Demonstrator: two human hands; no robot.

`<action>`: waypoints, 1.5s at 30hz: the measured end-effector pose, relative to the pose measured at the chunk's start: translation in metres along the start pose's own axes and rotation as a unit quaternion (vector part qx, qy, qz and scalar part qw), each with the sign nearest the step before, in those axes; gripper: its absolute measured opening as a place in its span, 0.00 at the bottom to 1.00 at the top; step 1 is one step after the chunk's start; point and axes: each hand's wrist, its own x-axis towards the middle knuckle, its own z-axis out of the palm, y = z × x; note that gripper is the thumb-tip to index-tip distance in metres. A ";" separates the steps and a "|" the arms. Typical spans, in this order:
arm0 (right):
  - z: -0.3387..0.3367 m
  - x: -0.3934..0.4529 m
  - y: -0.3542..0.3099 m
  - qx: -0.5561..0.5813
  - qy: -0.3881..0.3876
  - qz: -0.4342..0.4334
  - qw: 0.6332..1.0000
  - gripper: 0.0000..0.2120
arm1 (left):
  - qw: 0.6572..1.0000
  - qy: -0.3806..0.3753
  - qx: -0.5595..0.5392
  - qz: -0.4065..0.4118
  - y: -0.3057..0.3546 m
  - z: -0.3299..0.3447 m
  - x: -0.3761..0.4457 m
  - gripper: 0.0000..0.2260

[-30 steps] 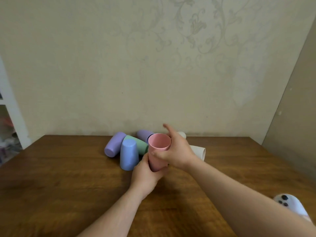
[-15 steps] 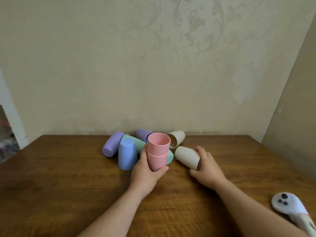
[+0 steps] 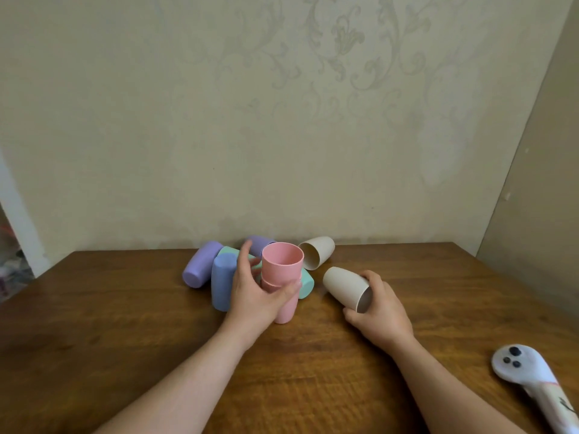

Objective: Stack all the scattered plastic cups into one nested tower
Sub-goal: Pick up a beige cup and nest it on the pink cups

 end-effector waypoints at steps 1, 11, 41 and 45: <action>0.000 0.000 0.000 0.001 0.000 -0.002 1.000 0.44 | 1.000 -0.001 -0.007 0.006 0.008 0.001 0.006 0.62; 0.000 -0.003 0.002 0.087 0.021 -0.001 0.996 0.49 | 0.999 0.045 0.013 -0.019 0.017 0.022 0.021 0.35; -0.045 0.011 -0.171 0.376 -0.026 -0.107 0.920 0.38 | 0.996 0.017 0.081 -0.037 0.014 0.021 0.007 0.31; -0.009 -0.003 -0.157 0.239 -0.047 -0.133 0.961 0.43 | 0.995 -0.018 0.093 -0.016 0.017 0.021 0.008 0.22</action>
